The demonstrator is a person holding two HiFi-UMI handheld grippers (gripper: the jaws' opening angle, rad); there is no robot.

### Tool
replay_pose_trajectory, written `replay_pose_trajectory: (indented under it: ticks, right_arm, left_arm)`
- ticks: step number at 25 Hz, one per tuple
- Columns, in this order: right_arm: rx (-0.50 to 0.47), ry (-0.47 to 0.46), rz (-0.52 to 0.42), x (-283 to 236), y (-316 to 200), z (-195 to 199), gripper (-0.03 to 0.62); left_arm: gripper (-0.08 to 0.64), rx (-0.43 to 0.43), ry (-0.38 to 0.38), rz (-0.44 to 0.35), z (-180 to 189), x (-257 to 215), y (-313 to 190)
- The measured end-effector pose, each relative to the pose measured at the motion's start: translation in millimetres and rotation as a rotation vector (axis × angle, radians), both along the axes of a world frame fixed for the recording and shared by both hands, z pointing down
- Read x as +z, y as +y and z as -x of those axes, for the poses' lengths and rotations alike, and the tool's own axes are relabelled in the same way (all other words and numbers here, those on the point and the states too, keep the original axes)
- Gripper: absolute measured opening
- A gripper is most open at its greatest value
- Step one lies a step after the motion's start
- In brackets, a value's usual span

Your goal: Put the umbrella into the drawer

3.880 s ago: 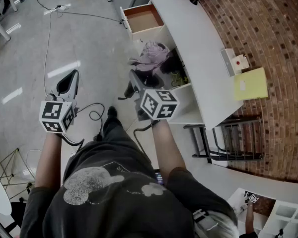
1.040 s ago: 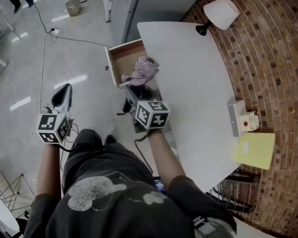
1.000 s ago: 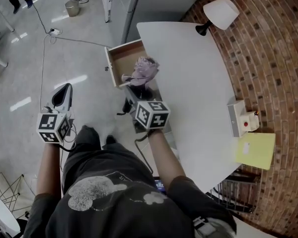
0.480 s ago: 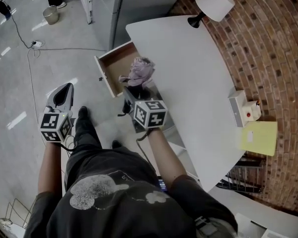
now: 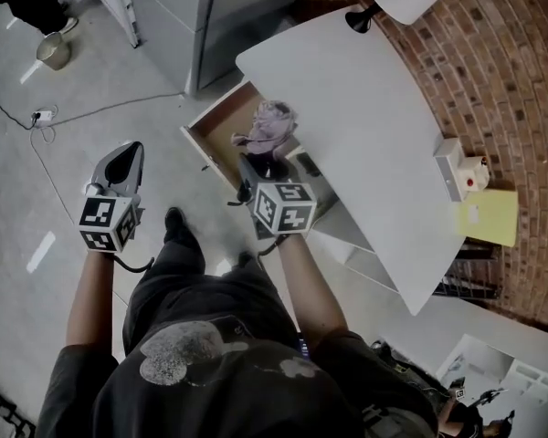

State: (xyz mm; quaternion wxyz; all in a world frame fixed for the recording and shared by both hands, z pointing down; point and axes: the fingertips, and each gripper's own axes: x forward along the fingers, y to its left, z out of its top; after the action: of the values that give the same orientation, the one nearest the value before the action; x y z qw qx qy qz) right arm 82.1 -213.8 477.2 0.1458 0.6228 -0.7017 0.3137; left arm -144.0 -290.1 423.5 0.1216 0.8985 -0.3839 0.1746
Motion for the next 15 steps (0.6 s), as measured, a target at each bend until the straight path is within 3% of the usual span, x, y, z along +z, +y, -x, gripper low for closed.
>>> replay_pose_trajectory:
  ticks: [9, 15]
  right_arm:
    - [0.058, 0.104, 0.093, 42.1, -27.2, 9.6, 0.241]
    - [0.089, 0.134, 0.143, 76.0, -35.5, 14.0, 0.241]
  left_arm:
    - [0.011, 0.136, 0.031, 0.075, -15.8, 51.4, -54.8]
    - [0.011, 0.210, 0.020, 0.149, -27.6, 88.5, -58.7]
